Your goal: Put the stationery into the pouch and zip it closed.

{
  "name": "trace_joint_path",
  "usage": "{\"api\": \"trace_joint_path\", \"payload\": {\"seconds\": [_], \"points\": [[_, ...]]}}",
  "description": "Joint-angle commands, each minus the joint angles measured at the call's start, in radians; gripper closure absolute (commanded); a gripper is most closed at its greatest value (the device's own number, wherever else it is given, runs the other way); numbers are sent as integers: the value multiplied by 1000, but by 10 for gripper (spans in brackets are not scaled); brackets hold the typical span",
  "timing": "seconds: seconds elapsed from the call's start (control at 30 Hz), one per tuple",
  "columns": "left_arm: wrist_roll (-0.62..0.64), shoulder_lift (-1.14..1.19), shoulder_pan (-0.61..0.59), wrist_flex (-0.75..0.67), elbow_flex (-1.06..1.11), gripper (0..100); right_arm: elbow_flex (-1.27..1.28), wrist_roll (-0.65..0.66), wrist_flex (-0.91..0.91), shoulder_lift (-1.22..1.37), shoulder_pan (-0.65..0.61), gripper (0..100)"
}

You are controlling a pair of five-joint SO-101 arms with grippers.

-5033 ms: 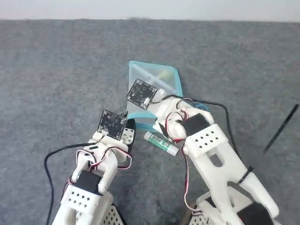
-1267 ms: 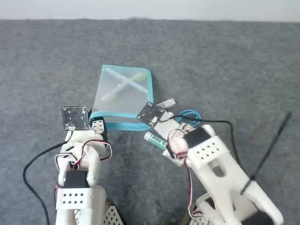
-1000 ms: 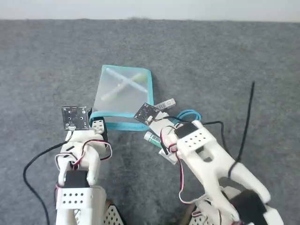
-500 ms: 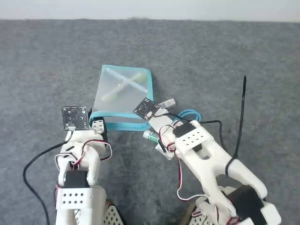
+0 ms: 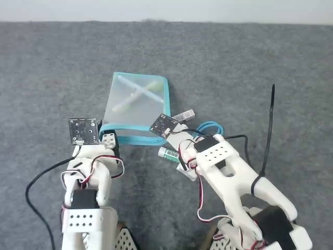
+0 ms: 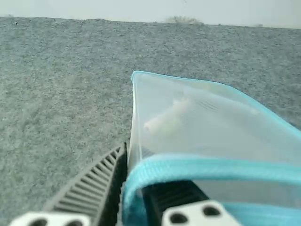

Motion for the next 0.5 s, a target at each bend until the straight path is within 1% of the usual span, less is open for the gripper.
{"api": "trace_joint_path", "payload": {"seconds": [0.0, 0.17, 0.4, 0.47], "points": [[11, -8, -6, -25, -87, 989, -6, 17, 10, -4, 13, 800], [11, -8, -3, -25, -87, 989, 18, 21, -54, 47, 13, 800], [8, -9, -5, -25, -77, 989, 0, 18, -50, 68, 21, 807], [8, -9, -3, -25, -77, 989, 0, 18, -47, 68, 30, 846]]}}
